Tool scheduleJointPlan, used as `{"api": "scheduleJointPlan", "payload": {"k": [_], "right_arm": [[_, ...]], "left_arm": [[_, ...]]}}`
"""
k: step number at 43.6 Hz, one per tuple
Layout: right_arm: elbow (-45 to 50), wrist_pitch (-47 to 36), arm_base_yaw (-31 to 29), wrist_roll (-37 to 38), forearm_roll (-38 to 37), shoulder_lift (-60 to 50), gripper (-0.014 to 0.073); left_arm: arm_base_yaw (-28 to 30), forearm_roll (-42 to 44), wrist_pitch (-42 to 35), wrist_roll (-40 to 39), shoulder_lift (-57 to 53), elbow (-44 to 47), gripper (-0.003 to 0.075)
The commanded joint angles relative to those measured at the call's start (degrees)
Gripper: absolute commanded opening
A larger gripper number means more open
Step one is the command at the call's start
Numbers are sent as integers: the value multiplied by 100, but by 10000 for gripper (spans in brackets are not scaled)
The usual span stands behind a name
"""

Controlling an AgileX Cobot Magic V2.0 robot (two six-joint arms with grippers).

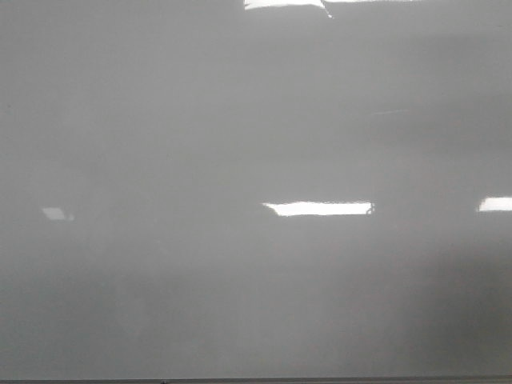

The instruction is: Write number 6 on whiteboard

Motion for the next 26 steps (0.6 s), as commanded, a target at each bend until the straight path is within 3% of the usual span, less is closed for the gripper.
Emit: {"api": "scheduleJointPlan", "payload": {"k": [1,26], "right_arm": [[-180,-468,10,-51,-16,0,582],[-180,-510,10,-51,-16,0,582]], "left_arm": [[85,-51,-511,-40,268,-370,615],[-6,-203,-1727,-40,1810,-975,615]]}}
